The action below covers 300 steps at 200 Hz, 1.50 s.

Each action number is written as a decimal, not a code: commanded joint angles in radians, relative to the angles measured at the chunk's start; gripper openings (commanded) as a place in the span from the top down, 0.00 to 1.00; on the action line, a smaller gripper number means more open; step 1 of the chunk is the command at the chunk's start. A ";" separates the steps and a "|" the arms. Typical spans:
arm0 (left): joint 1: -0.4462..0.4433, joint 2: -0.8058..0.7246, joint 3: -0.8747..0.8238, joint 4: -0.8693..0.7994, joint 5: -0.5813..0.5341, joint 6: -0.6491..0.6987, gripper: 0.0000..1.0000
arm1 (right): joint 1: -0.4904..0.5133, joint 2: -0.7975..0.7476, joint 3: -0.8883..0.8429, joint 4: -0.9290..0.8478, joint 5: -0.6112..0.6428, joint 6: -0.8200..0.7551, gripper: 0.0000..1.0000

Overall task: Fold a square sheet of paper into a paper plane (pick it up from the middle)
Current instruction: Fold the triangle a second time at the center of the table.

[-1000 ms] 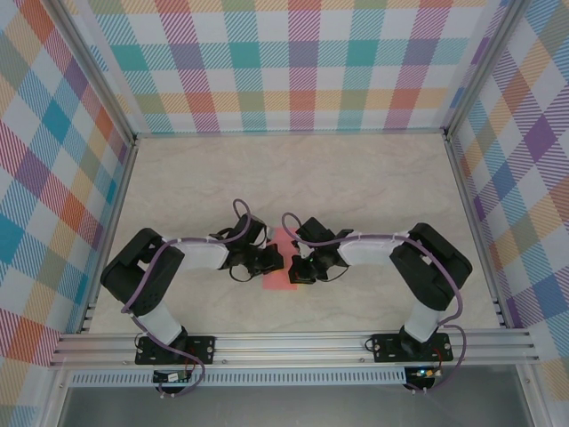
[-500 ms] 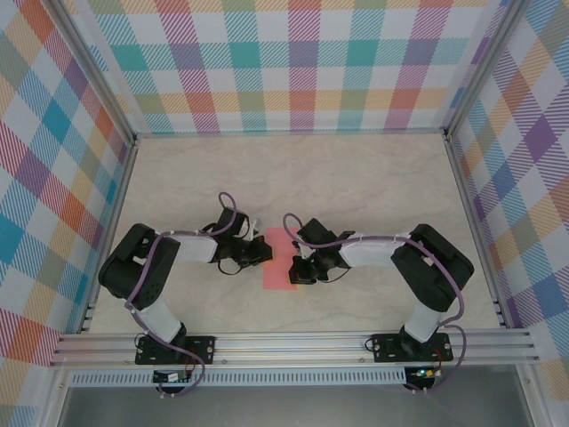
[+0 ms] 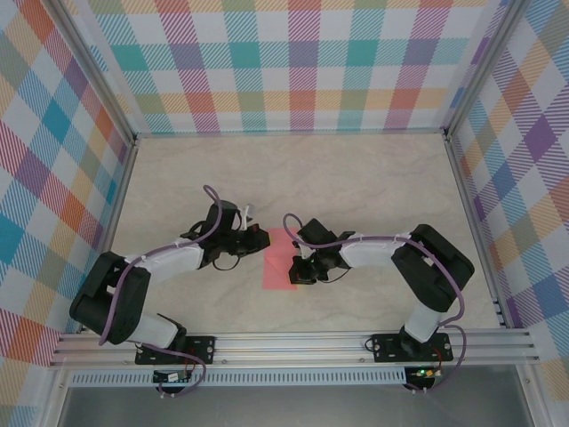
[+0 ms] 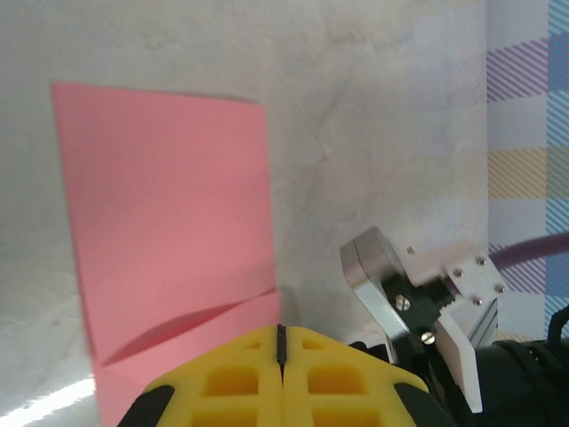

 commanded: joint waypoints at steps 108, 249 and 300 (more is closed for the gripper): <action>-0.058 0.209 -0.019 -0.004 -0.089 0.031 1.00 | 0.007 -0.022 -0.008 -0.146 0.034 -0.026 1.00; -0.058 0.215 -0.055 -0.032 -0.119 0.048 1.00 | 0.039 0.145 0.262 -0.054 0.005 -0.035 1.00; -0.058 0.219 -0.070 -0.046 -0.138 0.048 1.00 | 0.040 0.172 0.224 -0.020 0.027 -0.035 1.00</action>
